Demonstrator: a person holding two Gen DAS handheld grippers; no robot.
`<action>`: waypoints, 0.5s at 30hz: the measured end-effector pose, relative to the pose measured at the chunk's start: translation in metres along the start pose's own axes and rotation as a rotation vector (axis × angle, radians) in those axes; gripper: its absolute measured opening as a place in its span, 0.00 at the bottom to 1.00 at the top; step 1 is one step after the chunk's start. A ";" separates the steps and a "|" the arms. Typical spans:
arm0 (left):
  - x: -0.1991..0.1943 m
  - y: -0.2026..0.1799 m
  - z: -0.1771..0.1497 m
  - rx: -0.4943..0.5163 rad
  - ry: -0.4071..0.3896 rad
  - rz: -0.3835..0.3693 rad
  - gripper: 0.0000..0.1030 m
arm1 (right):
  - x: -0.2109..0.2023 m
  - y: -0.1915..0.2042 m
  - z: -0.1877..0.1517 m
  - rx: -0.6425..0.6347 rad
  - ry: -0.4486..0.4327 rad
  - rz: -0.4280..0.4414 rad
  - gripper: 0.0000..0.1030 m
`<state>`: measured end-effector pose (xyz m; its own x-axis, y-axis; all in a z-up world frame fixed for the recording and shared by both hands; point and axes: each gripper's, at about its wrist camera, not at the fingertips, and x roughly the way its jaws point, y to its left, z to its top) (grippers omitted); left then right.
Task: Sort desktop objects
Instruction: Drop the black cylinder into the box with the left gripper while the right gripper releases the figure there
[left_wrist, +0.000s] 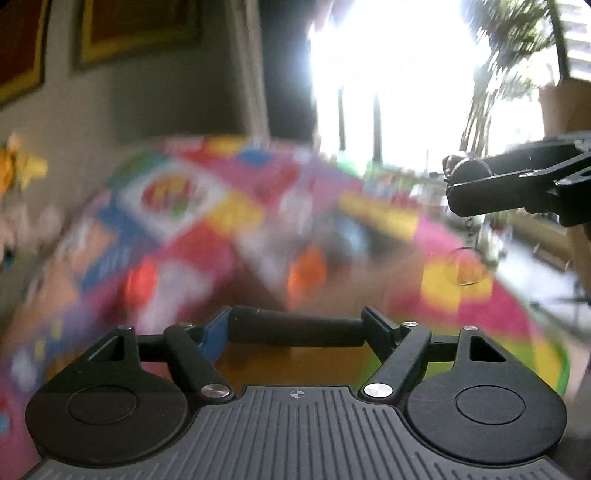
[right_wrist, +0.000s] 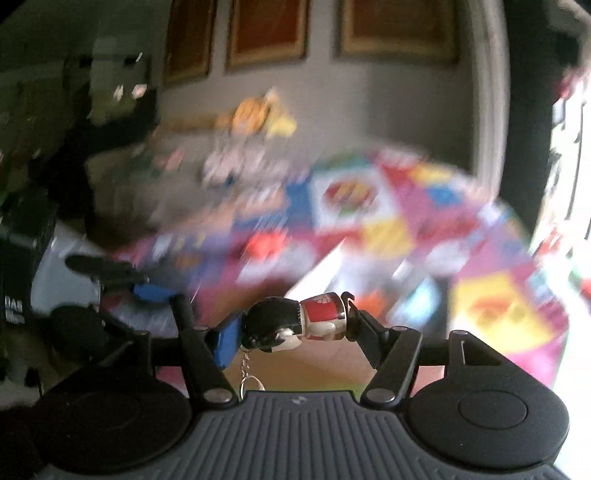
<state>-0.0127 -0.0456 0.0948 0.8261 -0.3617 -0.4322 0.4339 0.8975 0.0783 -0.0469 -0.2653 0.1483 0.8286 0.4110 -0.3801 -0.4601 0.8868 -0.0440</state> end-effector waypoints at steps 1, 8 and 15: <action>0.006 -0.003 0.014 0.006 -0.034 -0.013 0.78 | -0.006 -0.009 0.012 0.017 -0.024 -0.028 0.63; 0.084 -0.011 0.054 -0.032 -0.018 -0.064 0.79 | -0.010 -0.058 0.038 0.095 -0.096 -0.156 0.63; 0.072 -0.002 0.009 -0.087 0.043 -0.092 0.96 | 0.022 -0.082 0.025 0.180 -0.015 -0.141 0.63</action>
<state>0.0486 -0.0757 0.0714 0.7671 -0.4340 -0.4725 0.4728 0.8802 -0.0410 0.0170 -0.3240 0.1668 0.8859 0.2819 -0.3684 -0.2758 0.9586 0.0705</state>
